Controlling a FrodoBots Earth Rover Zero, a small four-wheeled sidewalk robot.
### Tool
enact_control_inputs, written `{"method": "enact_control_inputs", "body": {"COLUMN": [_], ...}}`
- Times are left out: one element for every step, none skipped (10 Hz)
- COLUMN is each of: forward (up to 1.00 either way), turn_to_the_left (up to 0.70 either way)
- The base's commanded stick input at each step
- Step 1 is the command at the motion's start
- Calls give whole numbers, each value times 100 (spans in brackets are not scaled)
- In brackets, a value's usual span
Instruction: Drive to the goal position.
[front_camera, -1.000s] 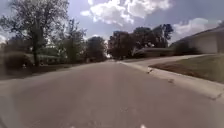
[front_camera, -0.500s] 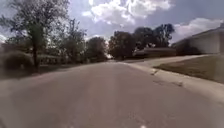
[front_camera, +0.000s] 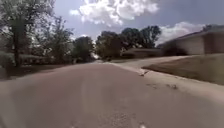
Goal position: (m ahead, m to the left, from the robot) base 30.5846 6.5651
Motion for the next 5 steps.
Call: {"method": "enact_control_inputs", "body": {"forward": [70, 70, 70, 70, 70], "turn_to_the_left": [0, 0, 0, 0, 0]}}
